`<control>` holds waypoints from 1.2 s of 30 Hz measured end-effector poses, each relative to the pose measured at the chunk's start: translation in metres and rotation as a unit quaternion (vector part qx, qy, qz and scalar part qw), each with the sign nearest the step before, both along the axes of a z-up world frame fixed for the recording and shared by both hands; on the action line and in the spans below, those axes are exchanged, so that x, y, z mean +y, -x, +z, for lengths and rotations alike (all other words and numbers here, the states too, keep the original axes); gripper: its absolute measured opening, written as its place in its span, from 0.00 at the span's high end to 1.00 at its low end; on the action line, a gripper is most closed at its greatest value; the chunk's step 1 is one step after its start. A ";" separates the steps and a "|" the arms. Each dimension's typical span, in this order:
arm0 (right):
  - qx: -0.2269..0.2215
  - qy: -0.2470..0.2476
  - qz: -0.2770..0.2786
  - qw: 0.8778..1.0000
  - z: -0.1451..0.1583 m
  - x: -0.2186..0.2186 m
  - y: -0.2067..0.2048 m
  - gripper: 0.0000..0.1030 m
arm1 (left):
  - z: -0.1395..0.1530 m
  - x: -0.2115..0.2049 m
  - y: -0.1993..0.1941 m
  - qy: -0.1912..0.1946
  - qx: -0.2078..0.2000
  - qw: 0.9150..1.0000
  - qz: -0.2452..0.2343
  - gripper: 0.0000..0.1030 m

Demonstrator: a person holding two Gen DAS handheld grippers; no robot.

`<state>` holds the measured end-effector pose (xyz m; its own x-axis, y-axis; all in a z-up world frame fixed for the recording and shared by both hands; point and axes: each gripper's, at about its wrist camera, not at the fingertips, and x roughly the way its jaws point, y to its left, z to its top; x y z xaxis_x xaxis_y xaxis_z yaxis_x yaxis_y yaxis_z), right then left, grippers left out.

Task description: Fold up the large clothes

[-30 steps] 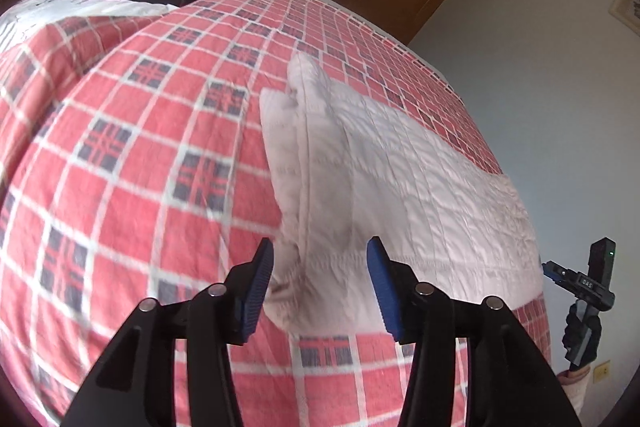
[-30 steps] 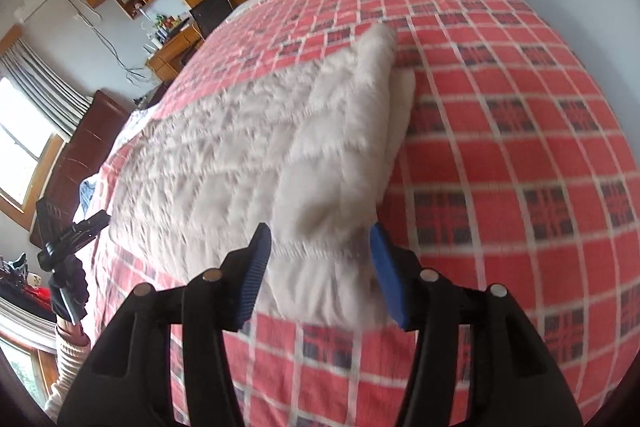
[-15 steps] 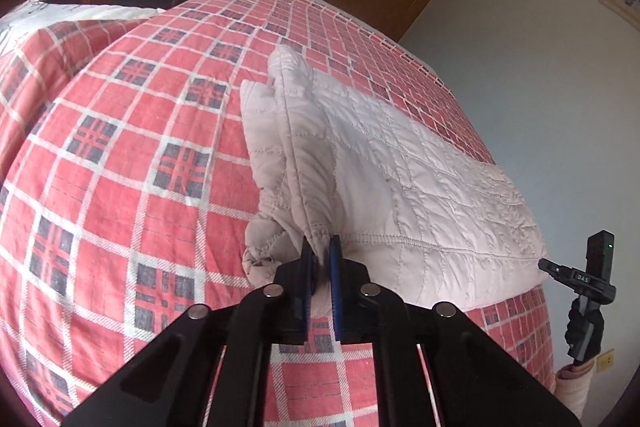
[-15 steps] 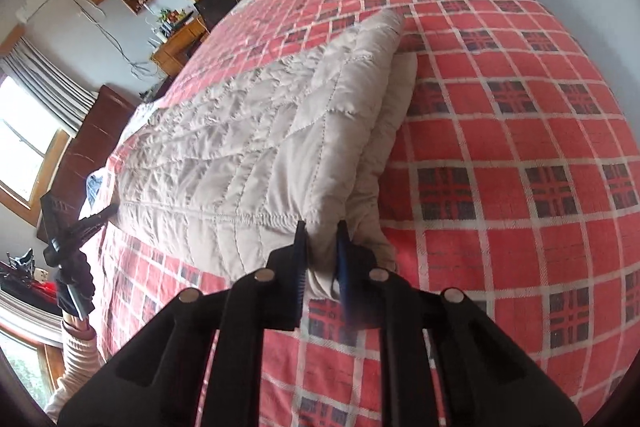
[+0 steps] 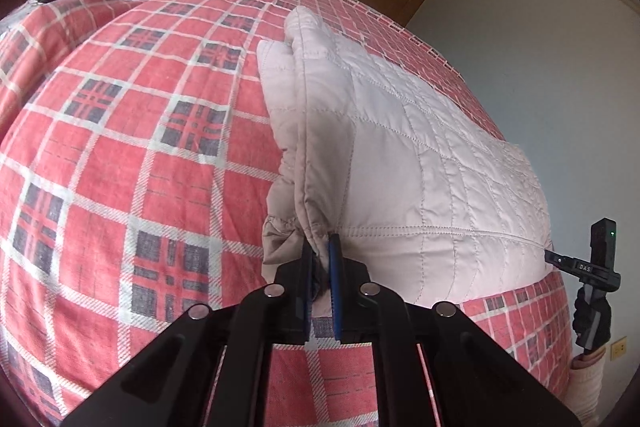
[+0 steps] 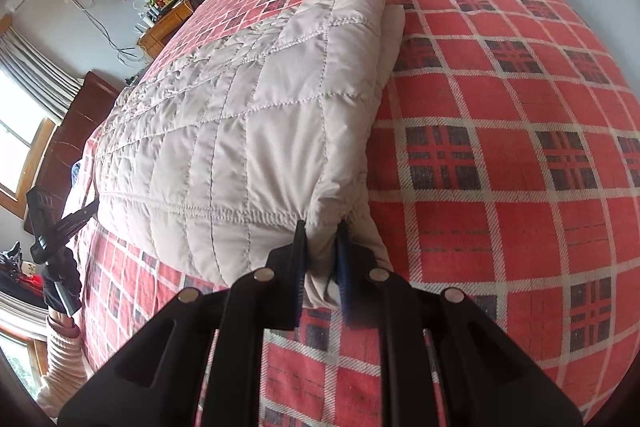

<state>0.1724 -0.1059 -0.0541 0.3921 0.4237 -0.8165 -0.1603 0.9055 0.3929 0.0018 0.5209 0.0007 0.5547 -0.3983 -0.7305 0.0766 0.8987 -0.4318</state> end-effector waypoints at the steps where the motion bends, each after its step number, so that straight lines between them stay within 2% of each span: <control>1: 0.002 -0.002 -0.001 1.000 0.000 0.000 0.000 0.87 | 0.000 0.001 0.000 0.004 0.002 1.000 0.001 0.92; 3: 0.004 -0.005 -0.001 1.000 0.004 0.001 0.001 0.86 | 0.002 0.003 0.001 0.008 0.007 1.000 0.003 0.89; 5: 0.003 -0.014 -0.001 1.000 0.011 -0.003 0.002 0.82 | 0.010 0.006 0.004 0.011 0.016 1.000 0.007 0.81; 8: -0.006 -0.031 -0.003 1.000 0.023 -0.008 0.004 0.75 | 0.026 0.014 0.004 0.033 0.012 0.999 0.010 0.60; 9: -0.012 -0.035 -0.003 0.999 0.028 -0.010 0.004 0.65 | 0.031 0.017 0.002 0.035 0.009 0.999 0.013 0.53; 10: -0.020 -0.040 -0.006 0.999 0.033 -0.012 0.003 0.51 | 0.035 0.018 -0.001 0.034 0.006 0.999 0.015 0.51; 12: -0.031 -0.045 -0.014 0.998 0.041 -0.015 -0.003 0.41 | 0.041 0.019 -0.014 0.030 0.006 0.999 0.019 0.42; 15: -0.025 -0.079 -0.019 0.996 0.043 -0.020 -0.019 0.35 | 0.039 0.022 -0.038 0.045 0.020 0.998 0.024 0.40; 18: -0.017 -0.080 -0.022 0.996 0.040 -0.020 -0.034 0.28 | 0.027 0.028 -0.062 0.082 0.038 0.996 0.022 0.40; 21: 0.000 -0.088 -0.030 0.996 0.029 -0.024 -0.050 0.27 | 0.011 0.032 -0.080 0.128 0.053 0.990 0.019 0.40; 24: 0.015 -0.110 -0.032 0.993 0.015 -0.029 -0.061 0.27 | -0.002 0.032 -0.091 0.153 0.059 0.986 0.008 0.39; 33: 0.044 -0.144 -0.027 0.988 -0.015 -0.025 -0.080 0.24 | -0.026 0.025 -0.117 0.193 0.071 0.978 -0.027 0.36; 36: 0.040 -0.147 -0.016 0.988 -0.018 -0.017 -0.084 0.25 | -0.025 0.008 -0.119 0.188 0.072 0.979 -0.043 0.35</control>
